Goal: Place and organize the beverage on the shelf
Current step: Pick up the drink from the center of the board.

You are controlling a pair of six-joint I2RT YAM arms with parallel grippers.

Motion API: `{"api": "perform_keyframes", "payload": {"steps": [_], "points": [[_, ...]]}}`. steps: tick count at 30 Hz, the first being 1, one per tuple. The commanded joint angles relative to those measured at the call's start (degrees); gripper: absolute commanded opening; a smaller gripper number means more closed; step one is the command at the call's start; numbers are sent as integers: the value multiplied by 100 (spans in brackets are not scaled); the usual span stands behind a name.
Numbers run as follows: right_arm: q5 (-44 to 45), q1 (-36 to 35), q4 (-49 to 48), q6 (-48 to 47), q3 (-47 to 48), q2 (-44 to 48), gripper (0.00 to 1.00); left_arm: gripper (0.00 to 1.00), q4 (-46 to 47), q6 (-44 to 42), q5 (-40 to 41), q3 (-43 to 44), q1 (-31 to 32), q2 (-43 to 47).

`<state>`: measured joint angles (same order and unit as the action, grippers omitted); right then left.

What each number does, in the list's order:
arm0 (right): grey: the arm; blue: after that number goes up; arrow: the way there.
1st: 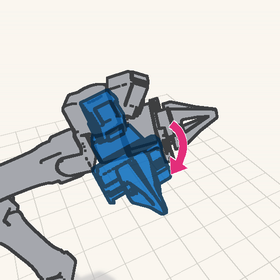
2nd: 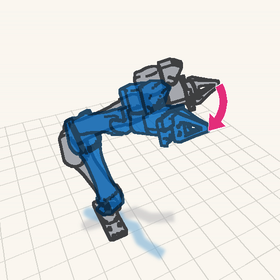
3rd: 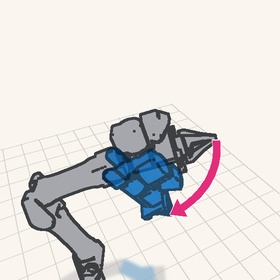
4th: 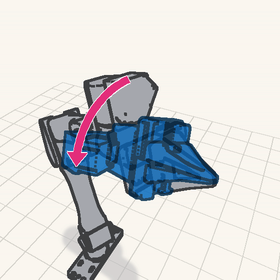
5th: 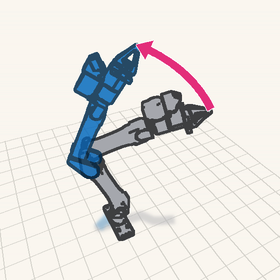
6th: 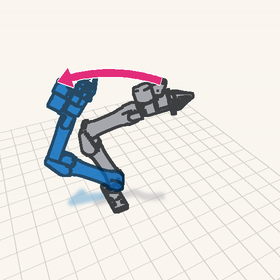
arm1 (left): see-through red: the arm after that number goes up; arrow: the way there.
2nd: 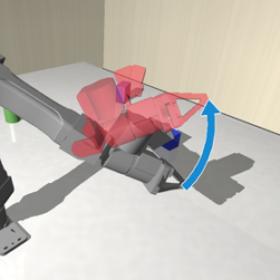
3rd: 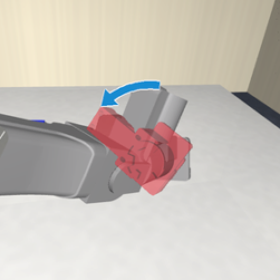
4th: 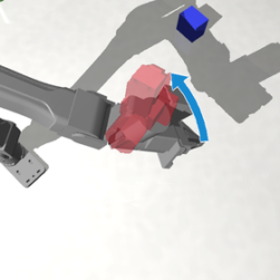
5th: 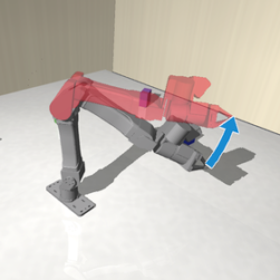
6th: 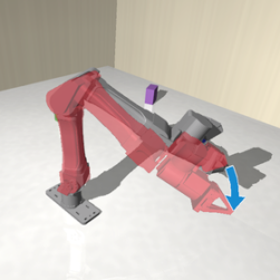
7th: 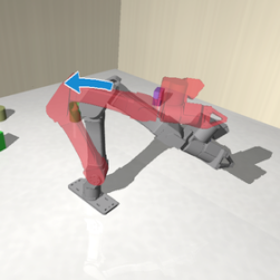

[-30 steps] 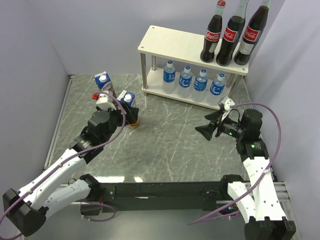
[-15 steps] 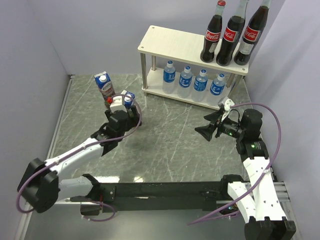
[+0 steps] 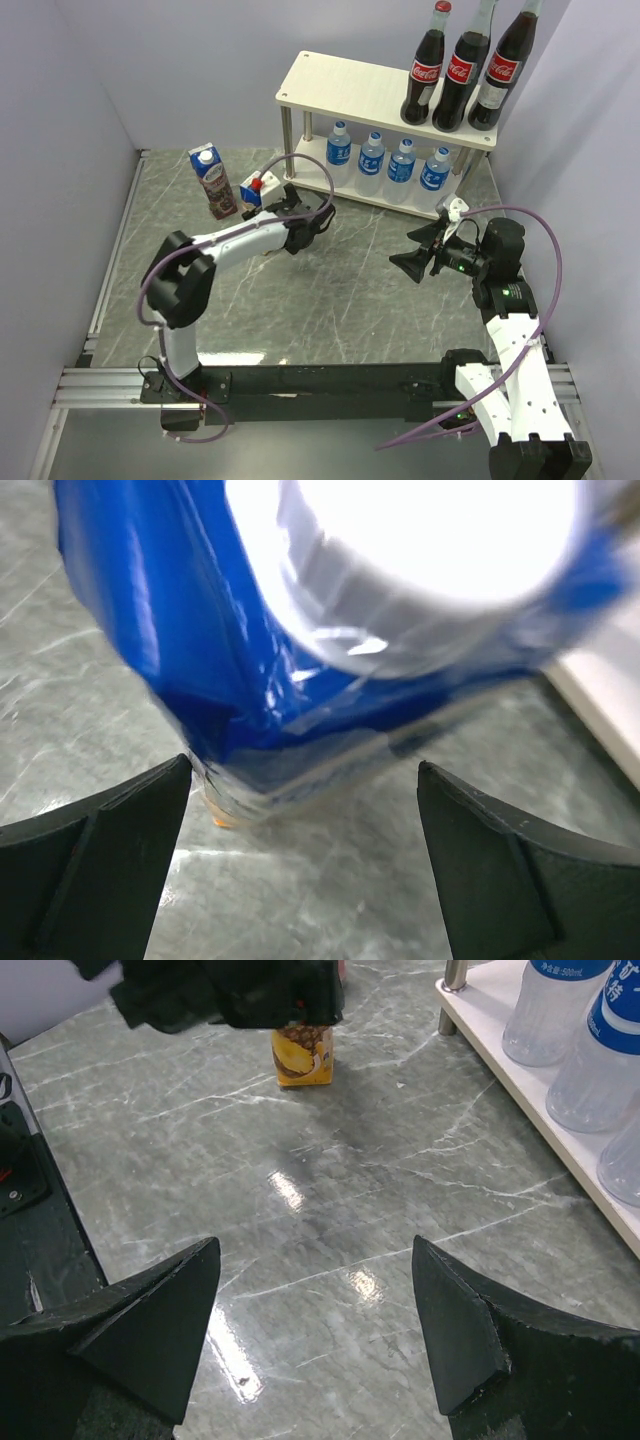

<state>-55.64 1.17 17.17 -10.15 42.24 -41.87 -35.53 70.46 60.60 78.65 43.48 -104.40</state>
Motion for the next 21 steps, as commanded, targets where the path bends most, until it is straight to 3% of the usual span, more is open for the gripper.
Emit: {"api": "perform_keyframes", "payload": {"steps": [1, 4, 12, 17, 21], "points": [[-96, 15, -126, -22, 197, 3, 83, 99, -1956, 1760, 575, 580, -24, -493], [-114, 15, -144, -13, 180, 21, 83, 100, -1722, 1639, 629, 459, -50, -529], [-140, 6, -135, -13, 197, 12, 83, 99, 1905, -1260, 207, -1061, -244, 771], [-140, 6, -144, -4, 197, 3, 83, 99, 2331, -2192, 303, -1124, -305, 843], [-123, 6, -135, -13, 197, -6, 83, 100, 2261, -2405, 496, -931, -314, 676]]}}
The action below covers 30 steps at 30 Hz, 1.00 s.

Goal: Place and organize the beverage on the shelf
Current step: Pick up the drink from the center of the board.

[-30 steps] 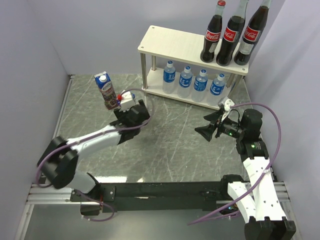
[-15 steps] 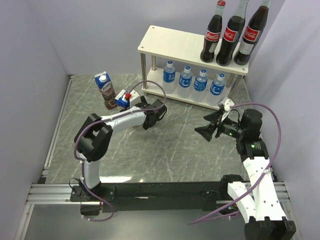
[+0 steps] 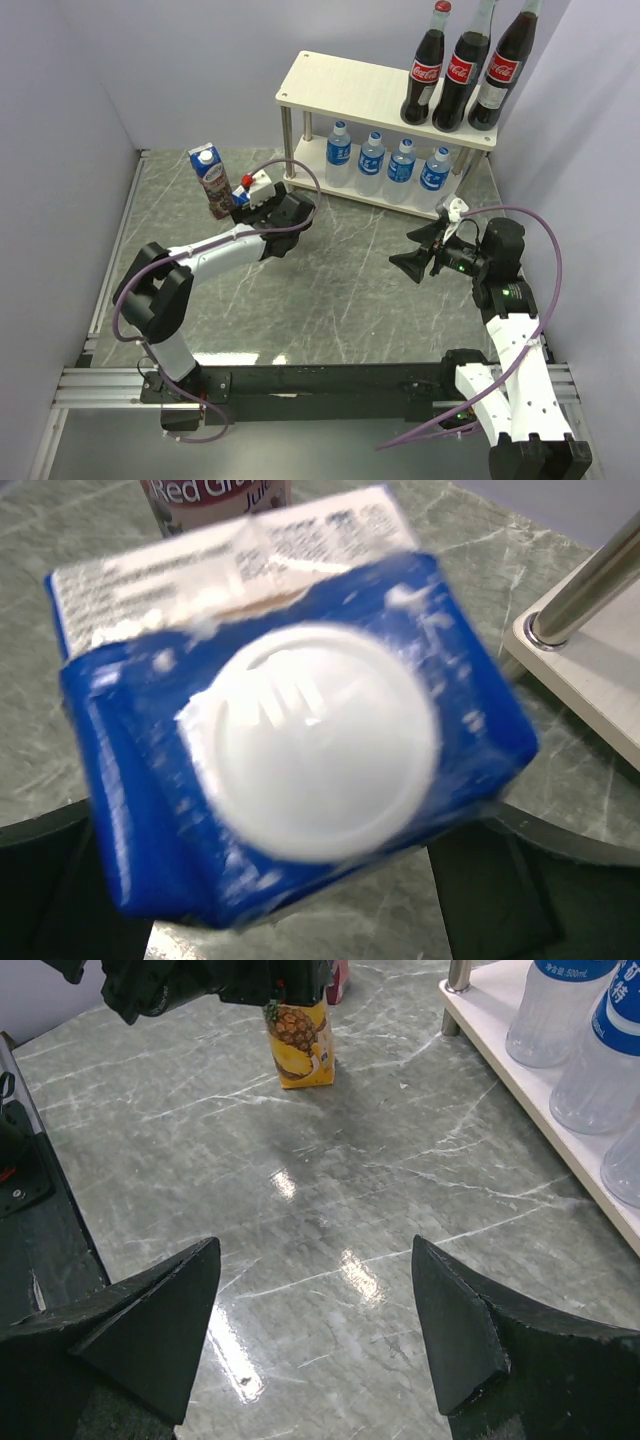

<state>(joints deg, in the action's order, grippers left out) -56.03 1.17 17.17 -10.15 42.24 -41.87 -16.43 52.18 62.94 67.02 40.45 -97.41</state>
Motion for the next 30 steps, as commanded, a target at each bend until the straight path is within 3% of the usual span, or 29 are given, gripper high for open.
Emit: {"api": "perform_keyframes", "payload": {"steps": [1, 11, 21, 24, 30], "points": [[-75, 15, -135, -13, 197, -6, 83, 99, 272, -604, 341, 319, -28, -59], [-92, 6, -126, -22, 197, -14, 83, 96, 412, -753, 272, 320, -169, -367], [-101, 6, -117, -22, 206, -6, 83, 89, 1590, -1501, -63, -251, -169, -367], [-101, 6, -108, -31, 215, -6, 83, 84, 1520, -1492, -10, -172, -177, -498], [-101, 6, -108, -31, 206, -6, 83, 62, 1976, -1930, -97, -295, -177, -367]]}}
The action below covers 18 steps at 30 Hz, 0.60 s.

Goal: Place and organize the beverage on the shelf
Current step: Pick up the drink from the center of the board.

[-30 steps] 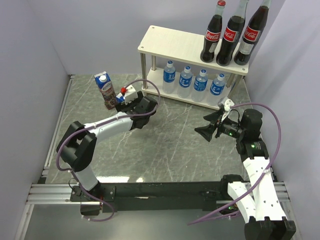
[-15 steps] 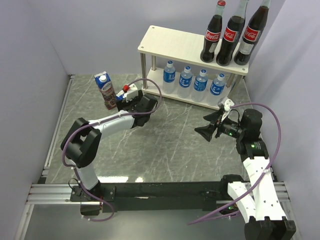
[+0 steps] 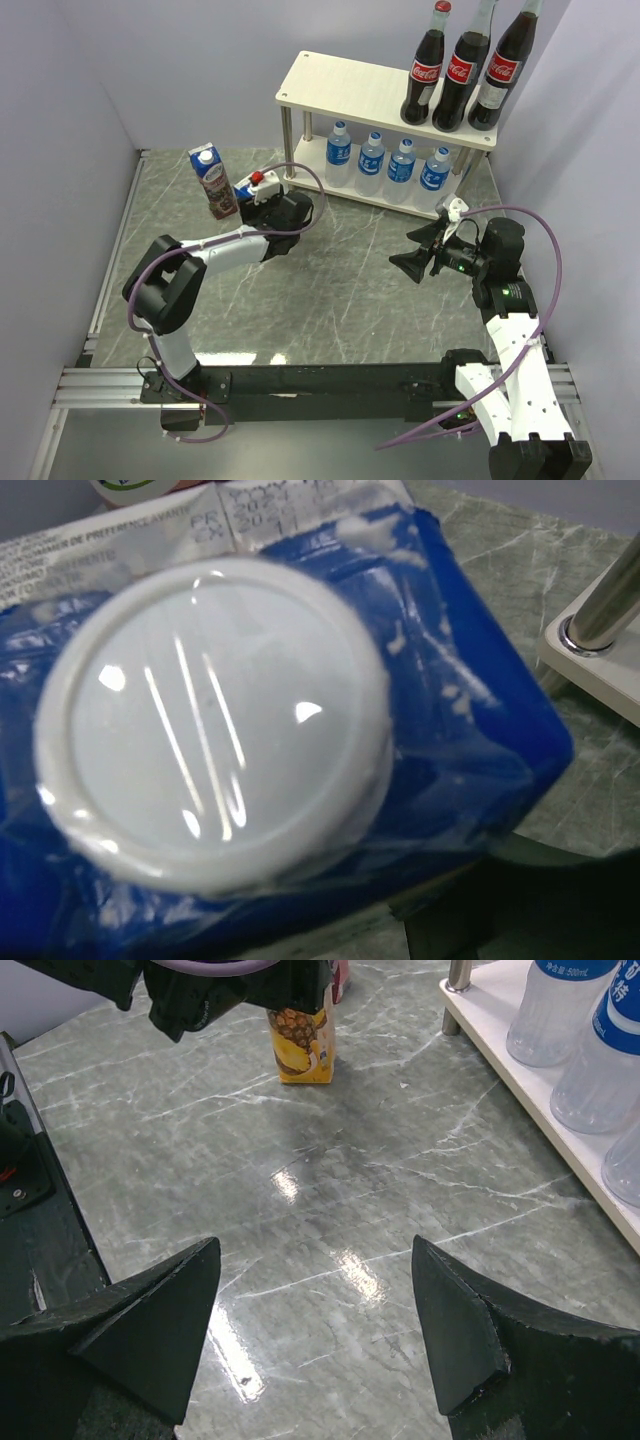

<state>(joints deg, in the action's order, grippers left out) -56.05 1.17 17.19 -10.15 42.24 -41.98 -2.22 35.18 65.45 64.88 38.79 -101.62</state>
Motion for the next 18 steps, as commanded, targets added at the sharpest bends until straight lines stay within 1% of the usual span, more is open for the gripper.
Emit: {"api": "perform_keyframes", "payload": {"steps": [1, 2, 3, 7, 10, 15, 18], "points": [[-99, 6, -102, -31, 215, 5, 83, 56, 634, -387, -471, -159, -11, 107], [-99, 6, -102, -31, 215, 14, 83, 53, 800, -476, -507, -204, -11, 212], [-108, 6, -102, -31, 215, 5, 83, 48, 872, -564, -568, -282, -11, 274], [-108, 6, -102, -39, 215, 14, 83, 38, 1171, -1073, -910, -458, -11, 617], [-108, 15, -102, -39, 215, 14, 83, 30, 1329, -1433, -1384, -555, -11, 1099], [-99, 6, -93, -39, 223, 23, 83, 22, 1409, -2022, -2253, -617, -11, 1724], [-108, 6, -84, -48, 223, 23, 83, 20, 1321, -2251, -2597, -512, -11, 2032]]}}
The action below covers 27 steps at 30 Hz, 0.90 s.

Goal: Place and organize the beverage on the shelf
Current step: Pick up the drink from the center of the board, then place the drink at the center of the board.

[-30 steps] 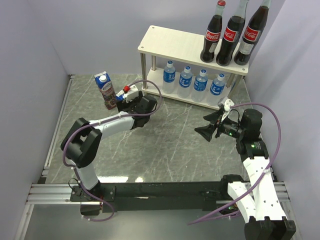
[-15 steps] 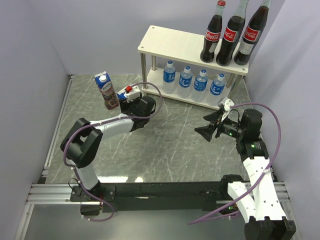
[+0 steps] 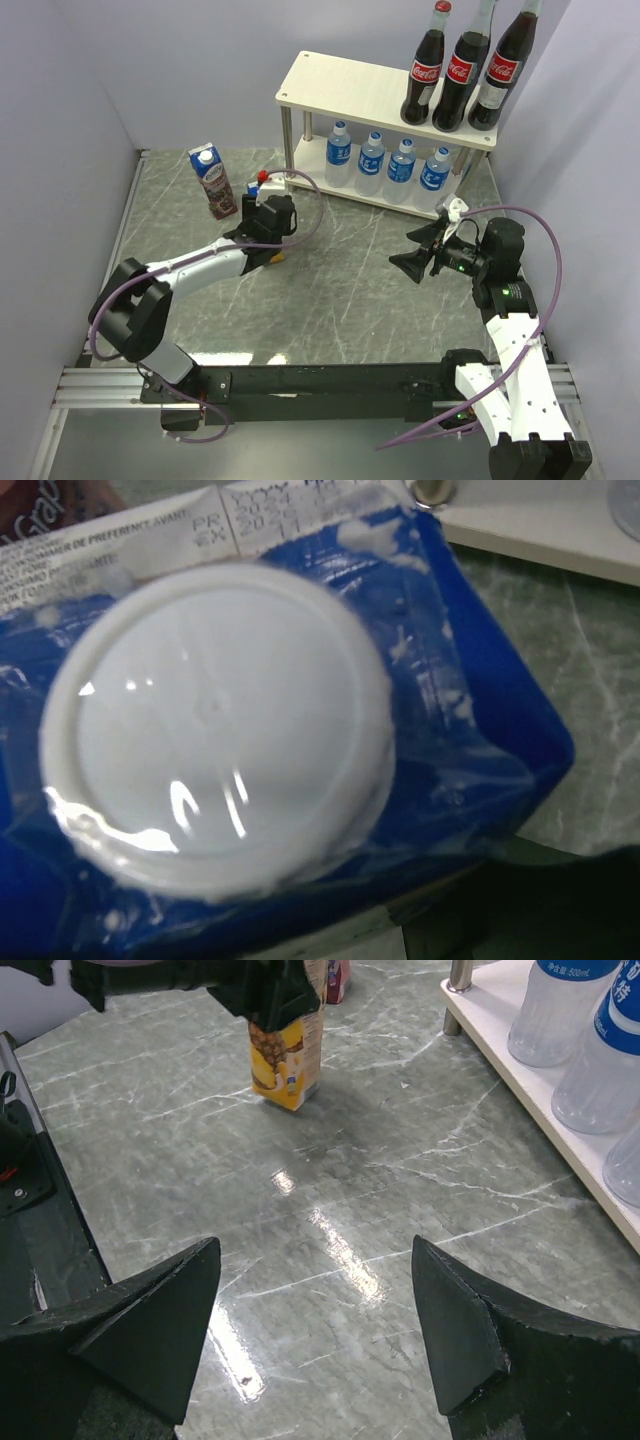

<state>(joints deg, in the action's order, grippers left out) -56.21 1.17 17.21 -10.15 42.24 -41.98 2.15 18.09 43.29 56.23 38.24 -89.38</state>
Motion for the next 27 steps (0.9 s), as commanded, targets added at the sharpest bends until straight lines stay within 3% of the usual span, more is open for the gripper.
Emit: {"api": "perform_keyframes", "payload": {"steps": [1, 13, 27], "points": [[-92, 6, -78, -57, 232, 23, 83, 20, 805, -578, -452, 397, 43, 939], [-66, 6, -51, -83, 250, 23, 83, 22, 58, -877, -1358, 1741, 43, 1354], [-57, 6, -34, -101, 250, 5, 83, 24, -848, -1132, -2139, 5010, 8, 317]]}}
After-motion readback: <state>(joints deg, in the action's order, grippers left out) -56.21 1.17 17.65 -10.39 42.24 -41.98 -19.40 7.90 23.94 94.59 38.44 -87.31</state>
